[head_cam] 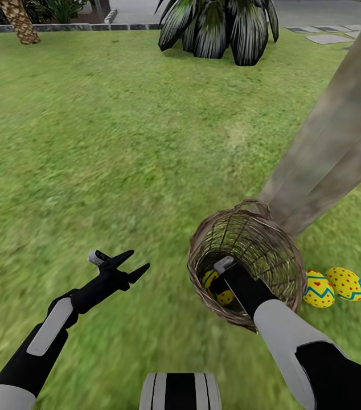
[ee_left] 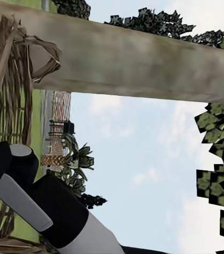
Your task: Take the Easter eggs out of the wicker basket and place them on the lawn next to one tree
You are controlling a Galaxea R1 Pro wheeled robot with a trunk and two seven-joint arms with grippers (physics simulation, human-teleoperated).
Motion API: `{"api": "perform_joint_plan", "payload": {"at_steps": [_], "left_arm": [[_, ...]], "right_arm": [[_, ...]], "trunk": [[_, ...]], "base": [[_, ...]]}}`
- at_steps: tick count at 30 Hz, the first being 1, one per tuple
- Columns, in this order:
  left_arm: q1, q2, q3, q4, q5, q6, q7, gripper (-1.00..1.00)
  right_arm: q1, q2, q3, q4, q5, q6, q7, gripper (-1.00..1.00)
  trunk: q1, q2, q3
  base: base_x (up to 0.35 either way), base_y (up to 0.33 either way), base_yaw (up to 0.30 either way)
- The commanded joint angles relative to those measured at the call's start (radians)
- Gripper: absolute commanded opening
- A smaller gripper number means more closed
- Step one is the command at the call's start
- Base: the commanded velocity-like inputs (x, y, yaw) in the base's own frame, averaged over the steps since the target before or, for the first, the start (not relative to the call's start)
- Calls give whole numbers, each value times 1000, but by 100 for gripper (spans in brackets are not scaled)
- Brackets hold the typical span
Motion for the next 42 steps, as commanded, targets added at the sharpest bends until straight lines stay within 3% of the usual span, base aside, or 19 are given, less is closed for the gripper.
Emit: {"api": "perform_joint_plan", "payload": {"at_steps": [1, 8, 14, 19, 23, 34, 40, 42], "left_arm": [[-1, 1, -2, 0, 4, 4, -1, 100], [-1, 1, -2, 1, 4, 4, -1, 100], [-1, 1, -2, 1, 4, 4, -1, 100], [-1, 1, -2, 0, 4, 4, -1, 100], [-1, 1, -2, 0, 3, 4, -1, 100], [-1, 1, -2, 1, 1, 4, -1, 100], [-1, 1, -2, 1, 0, 4, 0, 100], [-1, -20, -2, 2, -1, 4, 3, 100]], "right_arm": [[0, 0, 2, 71, 17, 4, 7, -100], [1, -1, 2, 71, 17, 4, 7, -100], [1, -1, 2, 71, 16, 5, 7, -100], [1, -2, 2, 70, 17, 5, 7, -100], [1, -2, 2, 70, 17, 5, 7, -100], [1, -10, 1, 58, 14, 5, 7, -100], [1, -21, -4, 54, 16, 12, 7, -100], [1, -21, -4, 54, 15, 15, 7, -100]], "trunk": [[0, 0, -1], [0, 0, -1], [-3, 1, 22], [-3, 1, 22], [-4, 2, 38], [-4, 2, 38], [-7, 4, 61], [-8, 4, 69]], "base": [[0, 0, 0], [0, 0, 0], [0, 0, 0], [0, 0, 0], [0, 0, 0], [0, 0, 0], [0, 0, 0], [0, 0, 0]]}}
